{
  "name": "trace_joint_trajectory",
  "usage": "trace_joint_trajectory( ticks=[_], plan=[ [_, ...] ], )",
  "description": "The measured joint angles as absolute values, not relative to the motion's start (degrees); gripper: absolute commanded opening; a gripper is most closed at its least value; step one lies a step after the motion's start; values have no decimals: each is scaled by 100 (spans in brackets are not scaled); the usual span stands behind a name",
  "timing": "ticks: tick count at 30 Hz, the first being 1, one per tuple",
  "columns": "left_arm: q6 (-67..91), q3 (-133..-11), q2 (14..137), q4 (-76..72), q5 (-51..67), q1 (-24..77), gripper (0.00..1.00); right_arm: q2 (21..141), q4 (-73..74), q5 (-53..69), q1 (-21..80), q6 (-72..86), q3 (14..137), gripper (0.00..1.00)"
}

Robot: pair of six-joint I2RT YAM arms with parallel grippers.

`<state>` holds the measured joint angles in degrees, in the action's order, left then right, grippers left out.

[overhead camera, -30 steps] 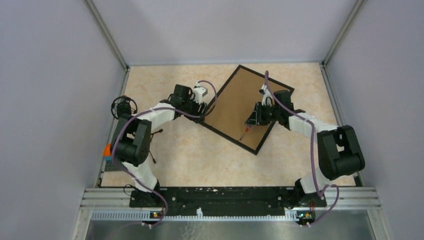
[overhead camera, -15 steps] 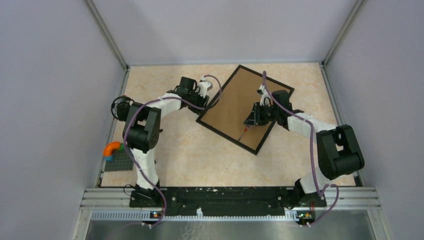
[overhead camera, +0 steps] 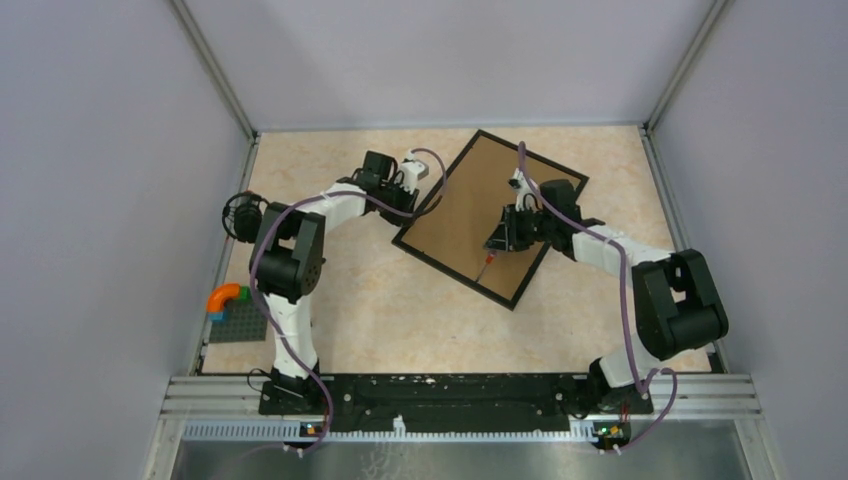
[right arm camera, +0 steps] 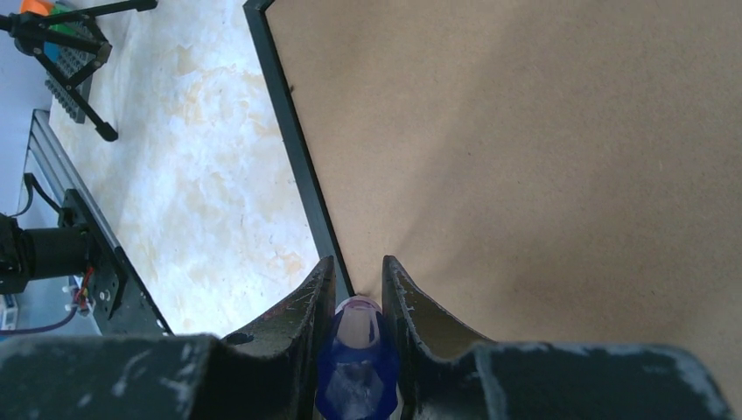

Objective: Take the photo out of the frame
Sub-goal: Release the photo frame item from the photo frame.

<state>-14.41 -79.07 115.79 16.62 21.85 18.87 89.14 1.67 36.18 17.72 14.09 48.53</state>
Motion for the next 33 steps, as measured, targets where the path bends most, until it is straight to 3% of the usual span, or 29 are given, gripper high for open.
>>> trace_joint_trajectory(
  ticks=[16, 31, 33],
  plan=[
    [-1028, -8329, 11852, 1890, 2021, 1938, 0, 8335, 73, 2902, 2694, 580, 4676, 0],
    [-805, -8444, 11867, 2051, 1559, 2091, 0, 7839, 189, 1500, 3861, -405, 4532, 0],
    [-801, -8447, 11867, 2047, 1551, 2097, 5, 7815, 145, 1461, 3885, -390, 4495, 0]
  ],
)
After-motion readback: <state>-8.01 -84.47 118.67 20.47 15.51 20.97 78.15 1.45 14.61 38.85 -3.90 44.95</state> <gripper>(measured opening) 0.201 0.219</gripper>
